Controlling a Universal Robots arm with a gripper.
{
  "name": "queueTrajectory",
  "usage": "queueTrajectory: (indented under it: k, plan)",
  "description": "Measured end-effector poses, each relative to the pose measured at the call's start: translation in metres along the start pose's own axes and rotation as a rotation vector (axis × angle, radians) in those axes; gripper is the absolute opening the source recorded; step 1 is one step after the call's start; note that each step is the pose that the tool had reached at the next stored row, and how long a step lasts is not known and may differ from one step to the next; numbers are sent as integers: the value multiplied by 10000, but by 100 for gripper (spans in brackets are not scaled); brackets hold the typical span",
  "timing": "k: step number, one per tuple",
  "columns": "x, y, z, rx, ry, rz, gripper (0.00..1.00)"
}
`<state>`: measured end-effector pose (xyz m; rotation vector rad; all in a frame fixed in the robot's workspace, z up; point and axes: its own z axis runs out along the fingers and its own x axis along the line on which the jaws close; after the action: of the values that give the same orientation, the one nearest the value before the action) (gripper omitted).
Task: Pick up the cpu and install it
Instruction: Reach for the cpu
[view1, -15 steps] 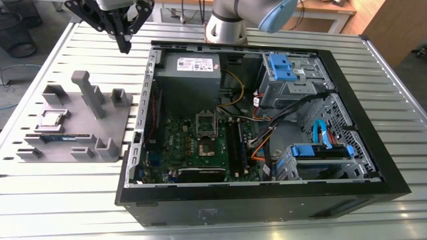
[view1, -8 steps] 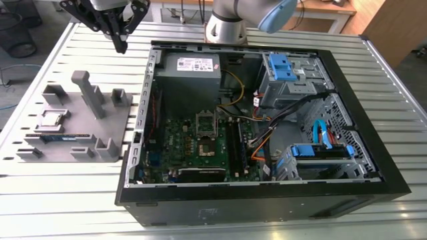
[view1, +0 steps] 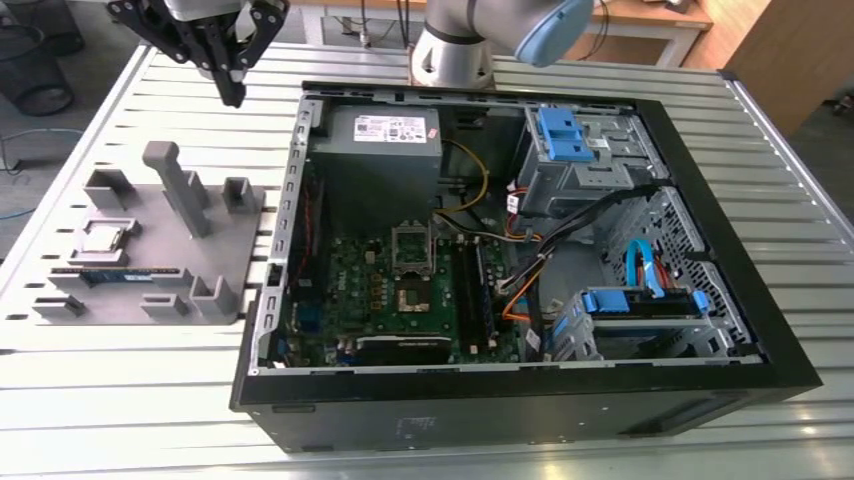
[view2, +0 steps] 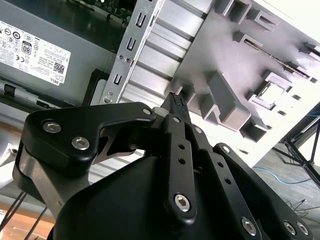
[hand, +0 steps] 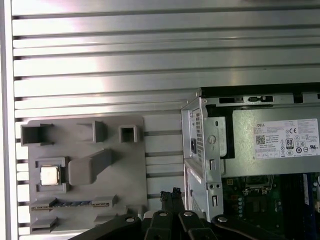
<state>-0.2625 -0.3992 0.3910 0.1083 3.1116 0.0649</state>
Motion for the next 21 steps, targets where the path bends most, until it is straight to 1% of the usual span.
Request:
queueTrajectory:
  k: [10, 21]
  plan:
    - [88, -6, 0, 0, 0, 0, 11]
    - [96, -7, -1, 0, 0, -1, 11]
